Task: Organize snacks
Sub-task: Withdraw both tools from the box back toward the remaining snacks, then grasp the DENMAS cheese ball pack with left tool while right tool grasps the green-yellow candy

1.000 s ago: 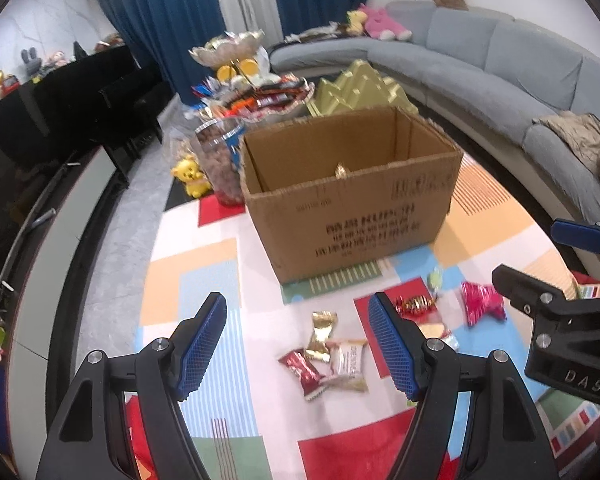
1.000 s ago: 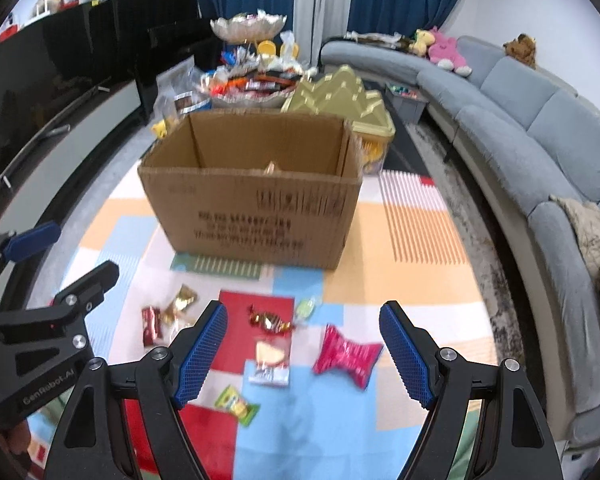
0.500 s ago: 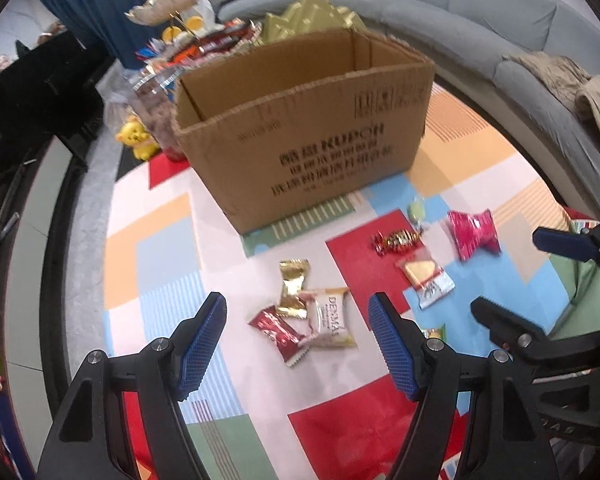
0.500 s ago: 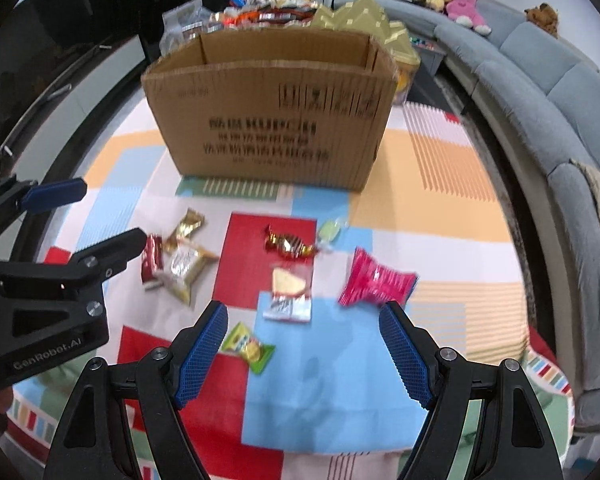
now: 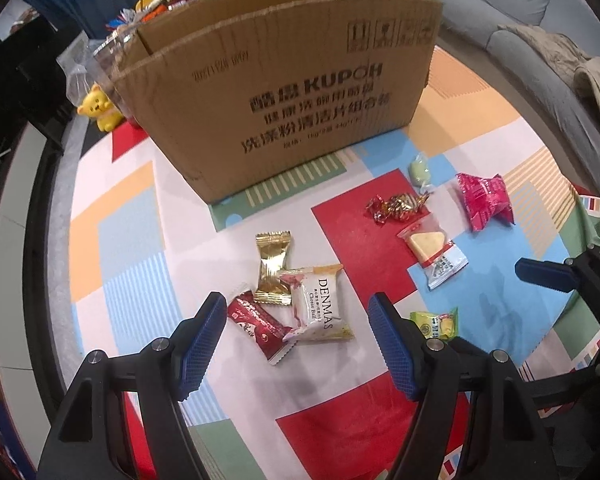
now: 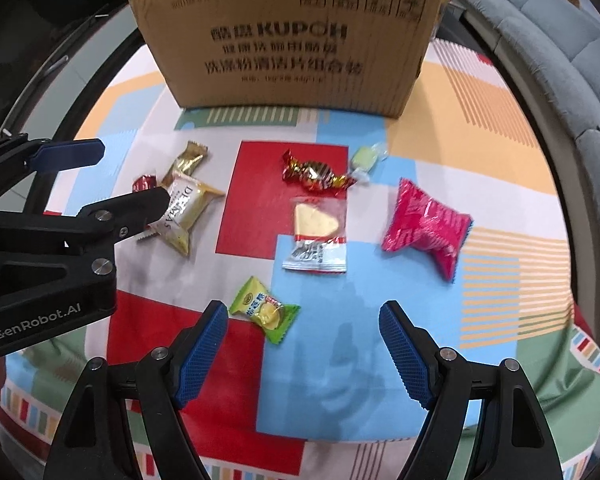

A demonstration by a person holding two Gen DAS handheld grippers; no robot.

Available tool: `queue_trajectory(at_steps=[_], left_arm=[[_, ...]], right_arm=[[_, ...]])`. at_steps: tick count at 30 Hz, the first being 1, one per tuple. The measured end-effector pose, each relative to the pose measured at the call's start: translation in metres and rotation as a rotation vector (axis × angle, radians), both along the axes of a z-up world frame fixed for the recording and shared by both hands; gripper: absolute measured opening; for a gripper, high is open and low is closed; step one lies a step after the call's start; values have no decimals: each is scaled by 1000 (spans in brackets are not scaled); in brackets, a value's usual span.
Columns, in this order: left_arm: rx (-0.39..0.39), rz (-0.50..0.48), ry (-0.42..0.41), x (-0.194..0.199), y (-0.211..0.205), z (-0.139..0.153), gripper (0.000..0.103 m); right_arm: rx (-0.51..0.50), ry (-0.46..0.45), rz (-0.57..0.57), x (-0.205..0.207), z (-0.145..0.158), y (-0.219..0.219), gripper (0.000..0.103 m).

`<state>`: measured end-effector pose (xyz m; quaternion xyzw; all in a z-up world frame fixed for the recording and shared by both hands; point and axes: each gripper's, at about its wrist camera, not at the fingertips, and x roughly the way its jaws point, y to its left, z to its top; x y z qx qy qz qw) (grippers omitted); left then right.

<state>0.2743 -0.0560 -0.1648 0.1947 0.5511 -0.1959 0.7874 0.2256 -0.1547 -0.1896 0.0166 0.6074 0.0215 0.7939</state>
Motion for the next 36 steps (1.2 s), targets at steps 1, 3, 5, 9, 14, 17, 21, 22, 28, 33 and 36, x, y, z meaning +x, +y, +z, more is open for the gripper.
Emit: queue_trajectory(at_steps=[1,3,5,9,14,17,21,22,28,33,36], left_arm=[[-2,2,7,1,1,-2,72],[-9,7,22,3,2,-9,72],[-12,9,32,5,2,-15,72],[-30,17,64,10,3,-27,67],[-42,21,78,13,3,-37,64],[-43,24,88,15,3,-43,64],[-44,32,91,17,3,-50,61],[-44,29,89,17,3,-51,60],[-48,25,117,19,0,-57,45],[-46,27,128,14,0,-62,37],[-55,34,131,13,1,-62,34]], right_arm=[[2,6,0,1,-3,1,79],[4,17,-1,3,-8,3,79],[8,26,-6,5,-13,4,79],[7,28,-14,8,-23,5,79],[10,44,-11,9,-34,8,78],[5,56,-6,10,-39,11,78],[1,63,0,11,-45,16,74],[-6,60,3,13,-46,17,73],[-46,41,20,12,-46,25,60],[-46,24,39,11,-43,29,37],[-42,21,48,9,-40,28,27]])
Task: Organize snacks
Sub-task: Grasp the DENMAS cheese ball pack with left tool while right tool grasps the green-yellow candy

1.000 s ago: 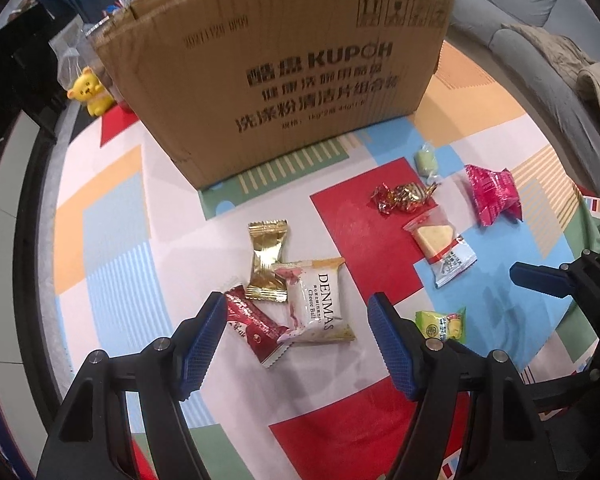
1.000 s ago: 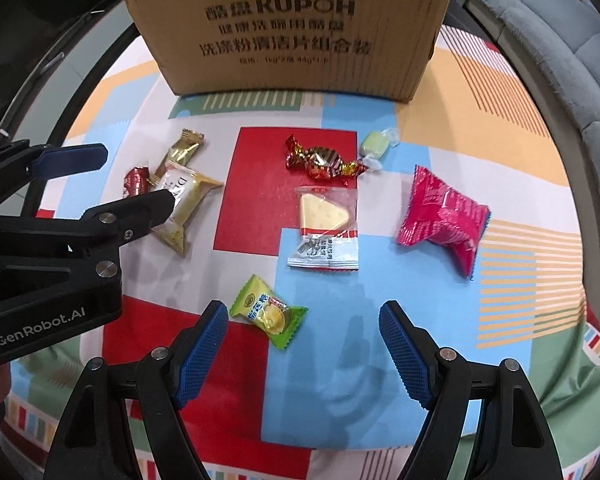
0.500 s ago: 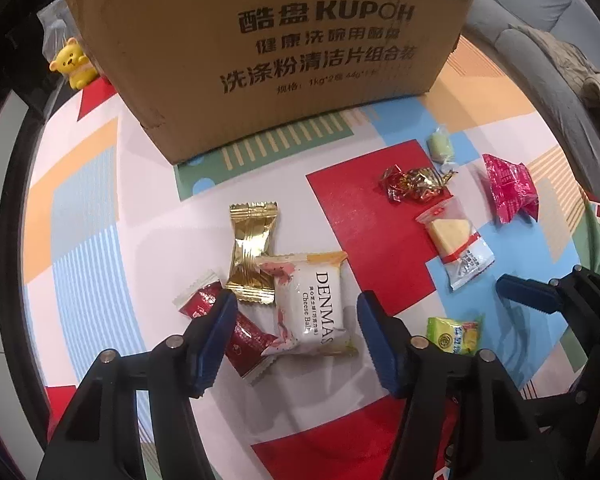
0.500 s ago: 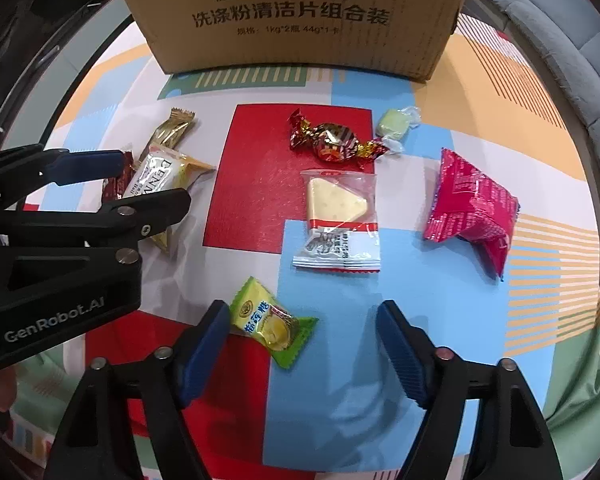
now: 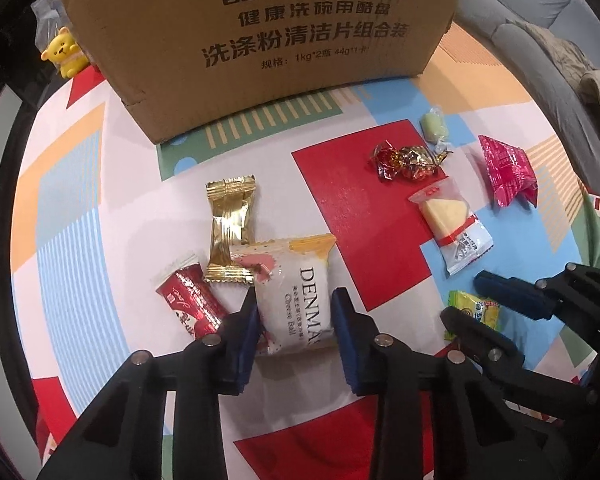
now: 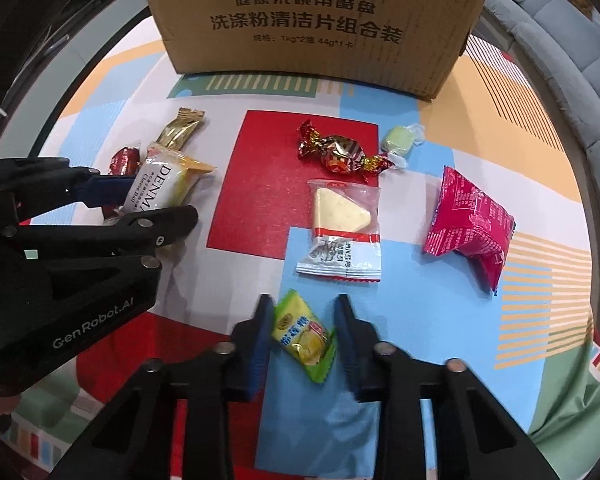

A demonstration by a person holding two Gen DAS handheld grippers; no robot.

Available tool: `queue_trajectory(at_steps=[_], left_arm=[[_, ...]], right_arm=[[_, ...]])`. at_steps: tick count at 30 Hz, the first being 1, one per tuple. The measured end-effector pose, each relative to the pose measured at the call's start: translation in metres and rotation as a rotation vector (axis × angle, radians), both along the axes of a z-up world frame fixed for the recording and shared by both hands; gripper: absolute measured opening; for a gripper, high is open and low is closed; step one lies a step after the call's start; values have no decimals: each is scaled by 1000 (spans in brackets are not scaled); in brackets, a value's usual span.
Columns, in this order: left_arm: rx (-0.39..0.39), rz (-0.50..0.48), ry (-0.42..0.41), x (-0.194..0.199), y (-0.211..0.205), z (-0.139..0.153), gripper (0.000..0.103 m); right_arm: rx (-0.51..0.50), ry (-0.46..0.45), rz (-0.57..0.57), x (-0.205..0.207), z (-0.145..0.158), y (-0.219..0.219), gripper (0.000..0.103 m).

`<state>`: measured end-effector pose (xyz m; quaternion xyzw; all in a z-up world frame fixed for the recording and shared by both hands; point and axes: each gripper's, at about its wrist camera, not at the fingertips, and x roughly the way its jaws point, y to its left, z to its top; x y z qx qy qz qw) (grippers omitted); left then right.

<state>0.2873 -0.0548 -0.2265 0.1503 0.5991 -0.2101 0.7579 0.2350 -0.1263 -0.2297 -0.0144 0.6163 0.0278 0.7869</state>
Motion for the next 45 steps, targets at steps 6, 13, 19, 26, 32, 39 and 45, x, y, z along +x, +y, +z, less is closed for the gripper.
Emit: queue_trajectory(at_steps=[6,13,19,26,32,39,45], left_arm=[[-3,19,-16,-5,3,3,33],[-7,33,-38,-14,4,13,32],[-12,45,-56,-21,3,26,32],[-14,59,-78,-25,2,40,32],[-15,64,-105,-31,1,54,32],[-22,76,-127,-37,1,67,32],[-33,81,-147,-41,-1,78,32]], right_arm=[[12,7,-10,-2,3,-8,4],[24,-9,-25,-3,8,-21,2],[34,-38,-25,-5,24,-26,2],[44,-73,-31,-7,40,-31,2],[51,-111,-31,-13,55,-35,2],[54,-159,-32,-11,71,-29,2],[61,-196,-34,-15,87,-35,2]])
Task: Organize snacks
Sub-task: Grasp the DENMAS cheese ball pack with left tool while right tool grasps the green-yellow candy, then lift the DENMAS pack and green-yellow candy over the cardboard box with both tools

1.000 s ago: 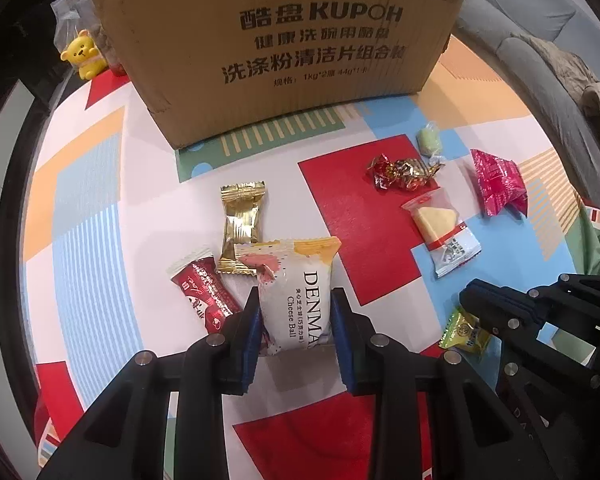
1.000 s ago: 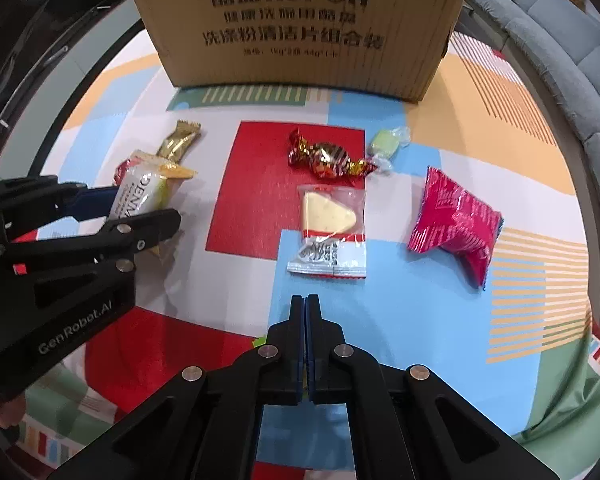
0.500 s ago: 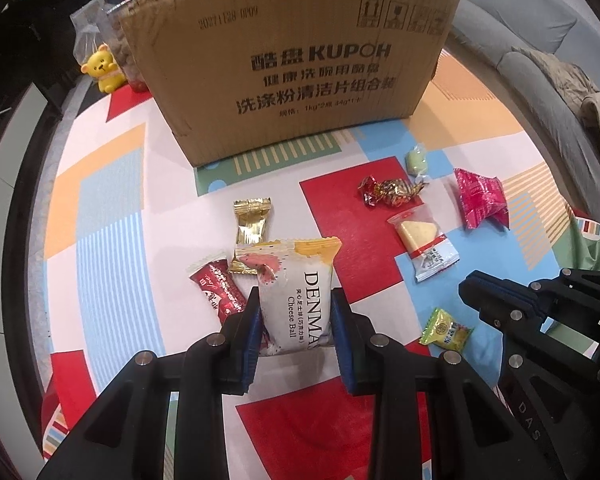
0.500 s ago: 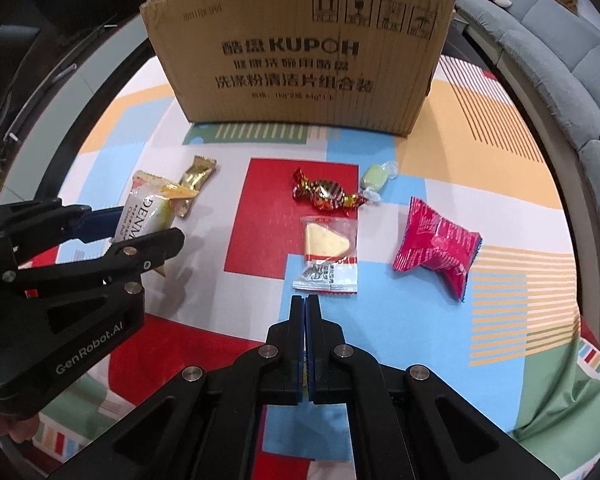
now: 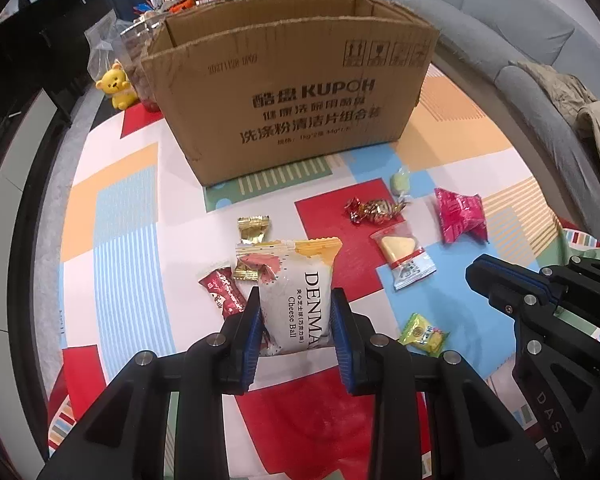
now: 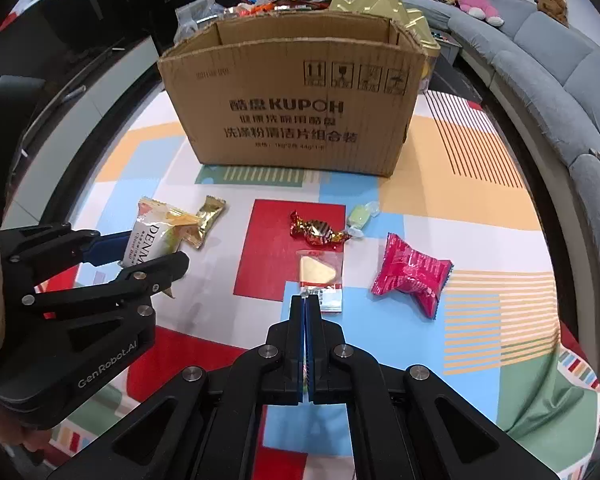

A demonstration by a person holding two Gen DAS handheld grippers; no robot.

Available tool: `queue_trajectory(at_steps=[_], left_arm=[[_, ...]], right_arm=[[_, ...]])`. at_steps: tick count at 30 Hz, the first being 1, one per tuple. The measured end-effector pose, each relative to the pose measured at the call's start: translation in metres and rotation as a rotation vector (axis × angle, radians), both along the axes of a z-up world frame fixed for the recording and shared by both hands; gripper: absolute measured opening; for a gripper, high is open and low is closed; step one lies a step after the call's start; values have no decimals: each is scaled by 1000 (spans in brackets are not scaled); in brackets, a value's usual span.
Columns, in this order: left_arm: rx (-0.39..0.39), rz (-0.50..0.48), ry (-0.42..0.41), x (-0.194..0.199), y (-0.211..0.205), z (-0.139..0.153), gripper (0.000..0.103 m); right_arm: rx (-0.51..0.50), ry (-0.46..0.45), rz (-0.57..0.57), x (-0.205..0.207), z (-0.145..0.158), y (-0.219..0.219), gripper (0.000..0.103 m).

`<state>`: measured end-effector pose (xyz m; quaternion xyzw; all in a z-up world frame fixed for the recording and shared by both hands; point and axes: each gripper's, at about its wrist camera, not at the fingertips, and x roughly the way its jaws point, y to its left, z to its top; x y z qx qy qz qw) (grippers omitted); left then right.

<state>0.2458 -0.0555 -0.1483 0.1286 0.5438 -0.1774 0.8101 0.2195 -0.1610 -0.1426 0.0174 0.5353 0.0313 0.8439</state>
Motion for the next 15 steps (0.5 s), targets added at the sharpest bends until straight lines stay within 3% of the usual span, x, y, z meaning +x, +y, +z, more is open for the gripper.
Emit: queue_trajectory(at_steps=[6,12,13,15], left_arm=[[-16,6,-17,-3,0,8,32],[-18,22,-8,-5,7,4,32],[-18,26,-5,-6,8,2,32],[-18,34,3,-6,12,-2,32]], right_arm=[[10,-4,-3,-3,4,-5,2],[39,75,5,-6,-13,-3,3],[41,86,13,-6,-16,-1,5],[30,118,34,-7,-24,3,24]])
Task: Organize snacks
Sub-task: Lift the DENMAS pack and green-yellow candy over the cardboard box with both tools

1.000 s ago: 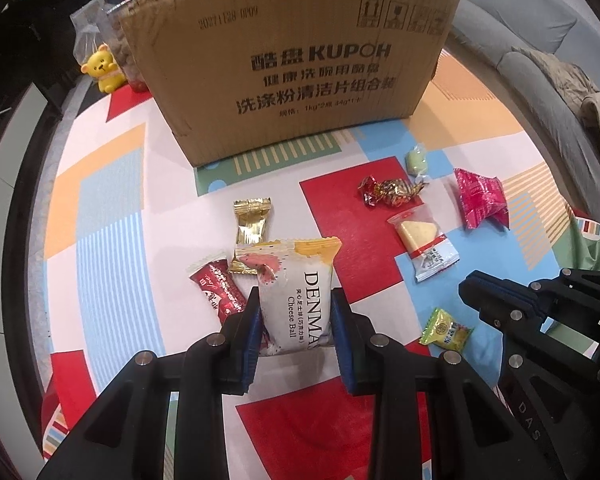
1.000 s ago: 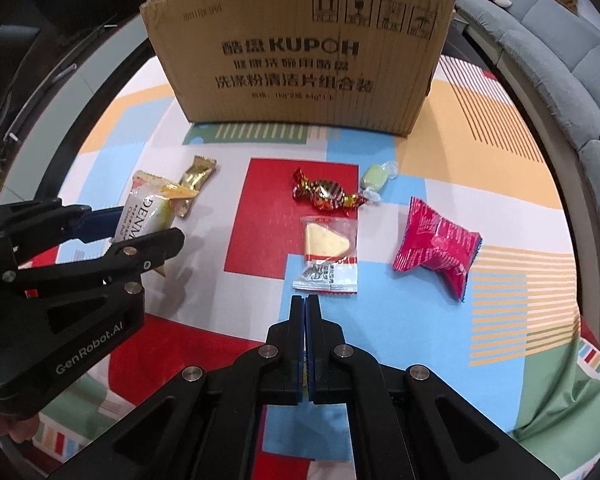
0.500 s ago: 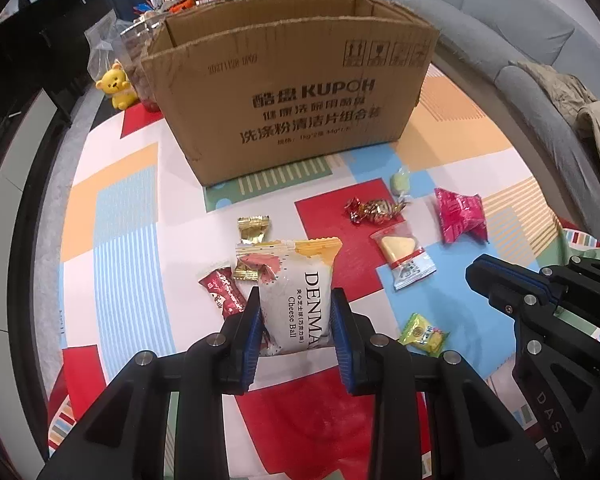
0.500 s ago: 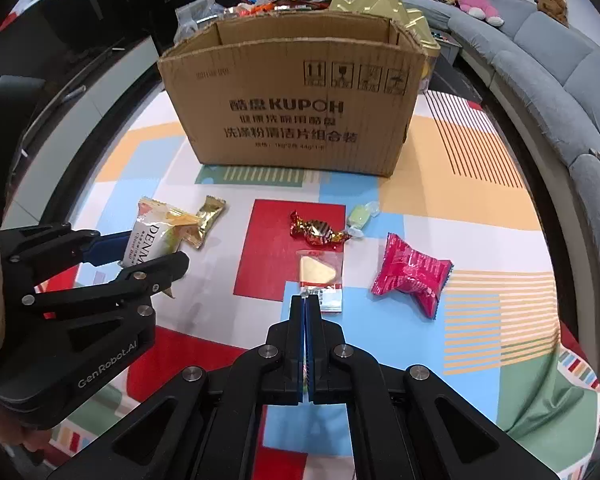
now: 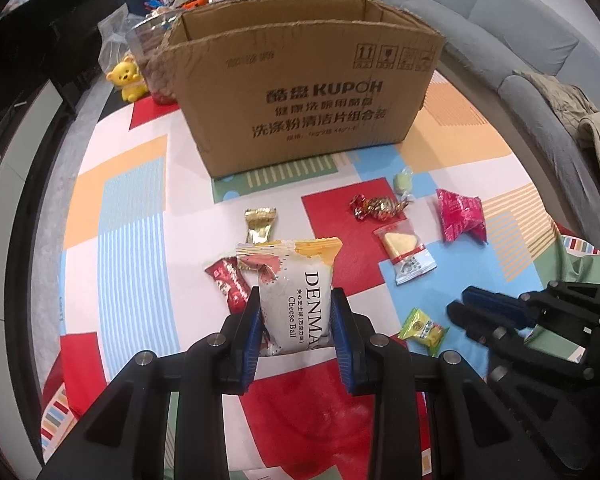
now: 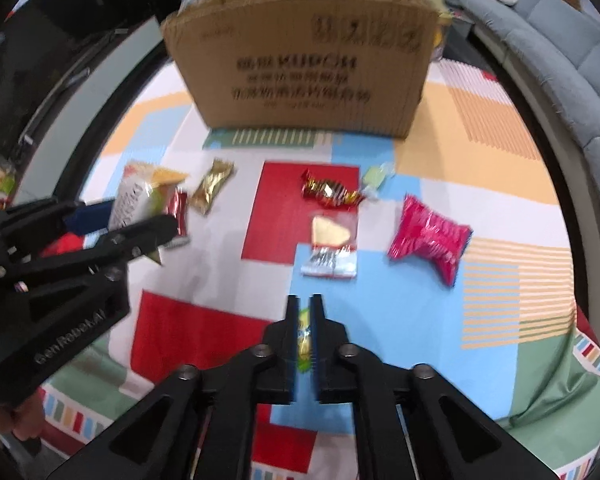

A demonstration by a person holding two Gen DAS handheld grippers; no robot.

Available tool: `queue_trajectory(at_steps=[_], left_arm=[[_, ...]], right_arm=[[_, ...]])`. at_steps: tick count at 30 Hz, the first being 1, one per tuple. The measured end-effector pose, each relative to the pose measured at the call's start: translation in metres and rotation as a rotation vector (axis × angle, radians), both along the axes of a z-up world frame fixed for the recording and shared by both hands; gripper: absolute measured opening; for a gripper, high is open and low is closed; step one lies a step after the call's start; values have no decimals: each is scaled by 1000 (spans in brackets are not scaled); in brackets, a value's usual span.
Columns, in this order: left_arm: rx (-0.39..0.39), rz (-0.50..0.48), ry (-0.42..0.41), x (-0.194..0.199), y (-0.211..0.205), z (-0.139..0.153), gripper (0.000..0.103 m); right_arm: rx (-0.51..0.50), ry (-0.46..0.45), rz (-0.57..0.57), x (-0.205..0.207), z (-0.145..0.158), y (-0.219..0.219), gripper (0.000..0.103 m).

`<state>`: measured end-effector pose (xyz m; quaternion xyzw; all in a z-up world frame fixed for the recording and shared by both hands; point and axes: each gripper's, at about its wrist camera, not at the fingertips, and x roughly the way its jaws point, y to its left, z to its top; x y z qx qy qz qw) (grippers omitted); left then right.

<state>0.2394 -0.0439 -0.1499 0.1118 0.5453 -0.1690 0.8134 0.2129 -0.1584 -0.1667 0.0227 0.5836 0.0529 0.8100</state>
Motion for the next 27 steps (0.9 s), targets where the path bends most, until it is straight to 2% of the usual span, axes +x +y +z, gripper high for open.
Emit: queue_trajectory(at_steps=[2,3,18,27], left_arm=[[-1,10,8,-1,4,-4,32],[-1,17,11,-1,6,-6,32],[15,100,46,-17,23,-25,32],[22,108,57,-16,25,-30,32]], right_arm=[[-2,9,16,-1,-5,2,37],[-6,12,31,-2,-8,5,39],[-102,112,330,7,-45,20,39],[-127,187,423,12,-68,30,39]])
